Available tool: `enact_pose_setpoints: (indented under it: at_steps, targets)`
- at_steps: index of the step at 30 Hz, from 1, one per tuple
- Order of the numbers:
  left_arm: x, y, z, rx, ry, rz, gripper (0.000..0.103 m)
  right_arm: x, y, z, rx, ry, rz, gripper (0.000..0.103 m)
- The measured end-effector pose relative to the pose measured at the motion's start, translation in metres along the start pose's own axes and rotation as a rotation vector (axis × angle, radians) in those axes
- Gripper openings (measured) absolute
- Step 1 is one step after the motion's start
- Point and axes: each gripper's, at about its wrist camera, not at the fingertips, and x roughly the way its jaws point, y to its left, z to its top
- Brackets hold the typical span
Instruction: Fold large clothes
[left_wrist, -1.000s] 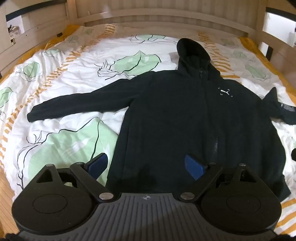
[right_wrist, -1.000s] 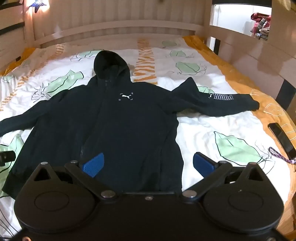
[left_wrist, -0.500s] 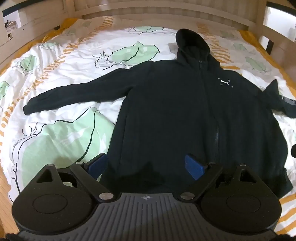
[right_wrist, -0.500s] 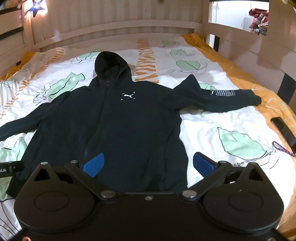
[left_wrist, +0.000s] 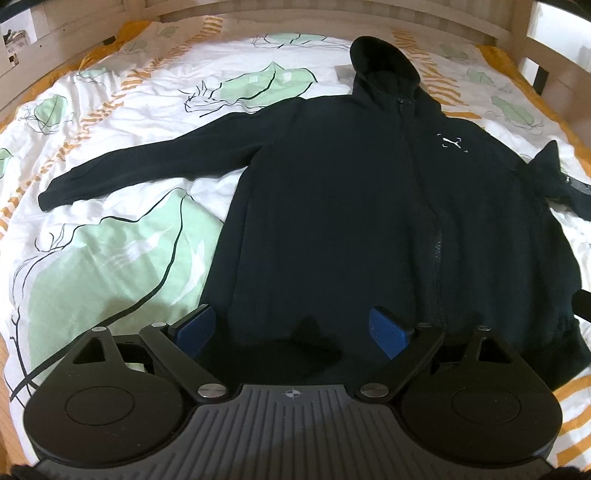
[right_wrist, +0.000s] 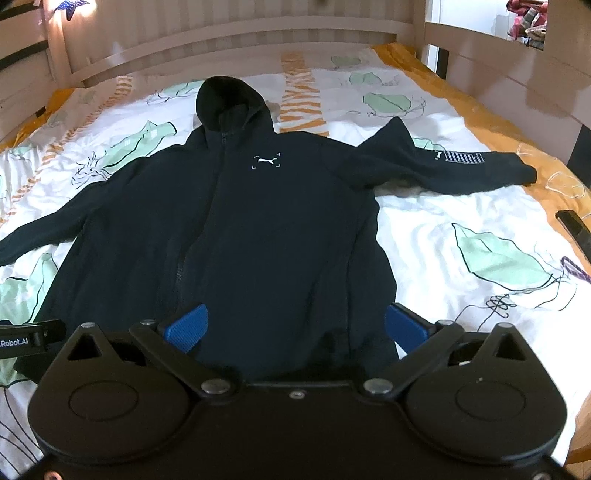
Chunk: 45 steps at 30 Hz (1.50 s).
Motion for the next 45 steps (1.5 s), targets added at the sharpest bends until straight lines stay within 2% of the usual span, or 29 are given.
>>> enact_pose_setpoints:
  at_steps: [45]
  targets:
    - [0.006, -0.007, -0.004, 0.01, 0.015, -0.005, 0.091, 0.013, 0.001, -0.006, 0.028, 0.055, 0.052, 0.102]
